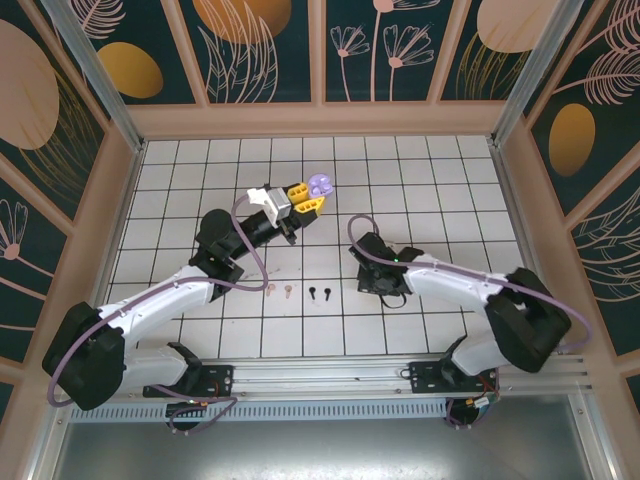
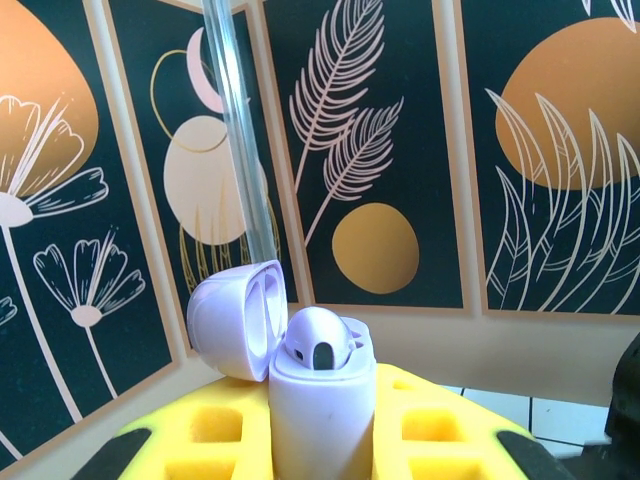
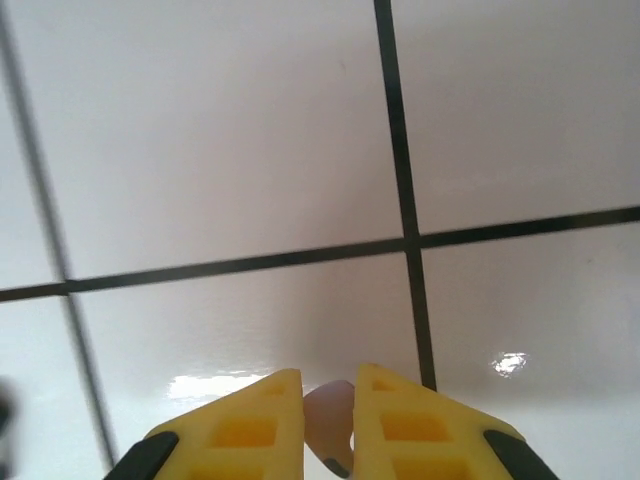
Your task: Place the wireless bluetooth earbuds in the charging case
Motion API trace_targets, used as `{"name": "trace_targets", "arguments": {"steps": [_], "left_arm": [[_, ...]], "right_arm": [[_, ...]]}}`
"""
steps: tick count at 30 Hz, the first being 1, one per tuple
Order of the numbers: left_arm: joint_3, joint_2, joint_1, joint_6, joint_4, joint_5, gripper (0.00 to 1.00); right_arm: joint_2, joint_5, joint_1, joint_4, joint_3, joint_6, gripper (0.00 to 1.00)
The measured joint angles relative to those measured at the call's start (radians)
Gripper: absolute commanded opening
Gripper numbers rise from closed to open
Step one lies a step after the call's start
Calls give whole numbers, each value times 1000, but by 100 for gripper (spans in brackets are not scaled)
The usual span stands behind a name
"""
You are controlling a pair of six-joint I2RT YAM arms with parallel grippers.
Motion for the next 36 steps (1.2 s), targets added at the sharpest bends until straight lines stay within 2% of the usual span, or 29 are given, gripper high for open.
{"name": "trace_targets", "arguments": {"steps": [6,12,22,36], "left_arm": [[25,4,0,14,-13,5,0],[45,23,0,42,-28,4,0],[72,73,0,72,-47,5,0],[103,130,0,40,-18,27,0]], "right_arm": [[-195,1,-17,3,70,-42,15],[-292,0,-51,11,260,-125,15],[-295,-27,-65,42,590,-274,15],[-224,-167,-55,187,627,-292,15]]}}
